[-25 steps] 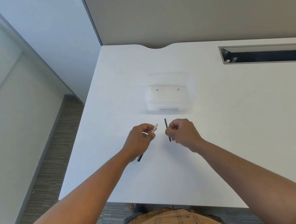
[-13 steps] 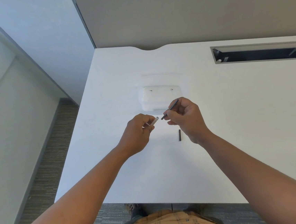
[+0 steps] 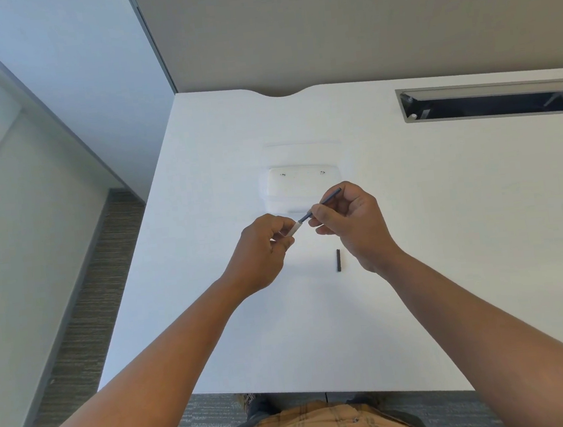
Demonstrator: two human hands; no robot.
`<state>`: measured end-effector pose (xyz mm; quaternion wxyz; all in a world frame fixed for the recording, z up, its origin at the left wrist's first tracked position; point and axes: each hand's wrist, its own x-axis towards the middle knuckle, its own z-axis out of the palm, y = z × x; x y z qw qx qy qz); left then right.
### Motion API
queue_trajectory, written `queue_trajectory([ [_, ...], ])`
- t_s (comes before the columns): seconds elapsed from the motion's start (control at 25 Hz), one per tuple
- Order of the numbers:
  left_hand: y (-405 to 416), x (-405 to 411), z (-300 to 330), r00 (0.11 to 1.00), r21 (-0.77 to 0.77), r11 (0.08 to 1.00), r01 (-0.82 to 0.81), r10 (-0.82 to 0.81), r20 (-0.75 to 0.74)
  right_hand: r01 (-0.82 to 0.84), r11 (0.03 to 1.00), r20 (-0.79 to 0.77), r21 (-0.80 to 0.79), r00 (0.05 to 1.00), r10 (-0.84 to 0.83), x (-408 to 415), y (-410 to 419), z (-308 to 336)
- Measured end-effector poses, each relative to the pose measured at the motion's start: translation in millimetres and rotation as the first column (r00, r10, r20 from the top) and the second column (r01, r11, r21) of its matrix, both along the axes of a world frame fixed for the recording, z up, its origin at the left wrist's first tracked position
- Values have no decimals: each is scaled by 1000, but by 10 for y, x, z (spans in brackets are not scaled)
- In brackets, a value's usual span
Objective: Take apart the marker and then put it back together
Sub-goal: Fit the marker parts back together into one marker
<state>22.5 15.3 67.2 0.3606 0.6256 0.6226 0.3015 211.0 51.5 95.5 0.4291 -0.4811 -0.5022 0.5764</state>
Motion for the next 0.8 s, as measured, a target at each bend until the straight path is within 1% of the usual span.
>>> queue_trajectory([
  [0.16,17,9,6,1000,-8,1000,5,-5,11,-14,1000,0,5,1000,14,-5,26,-30],
  [0.36,34,21,14,1000,-10,1000,10,-10,-9,-77,996,39,40,996,75,-8,38,-84],
  [0.48,37,21,11,1000,-10,1000,9,-9,-7,-74,996,51,57,996,71,-7,42,-111],
  [0.6,39,20,0,1000,-5,1000,3,-3,2,-113,991,97,75,990,105,7,51,-157],
  [0.68,35,22,-4,1000,0,1000,-8,7,9,-153,986,139,66,980,143,14,38,-176],
  [0.8,12,36,-4,998,38,999,-25,23,53,-150,988,156,27,977,144,42,11,-222],
])
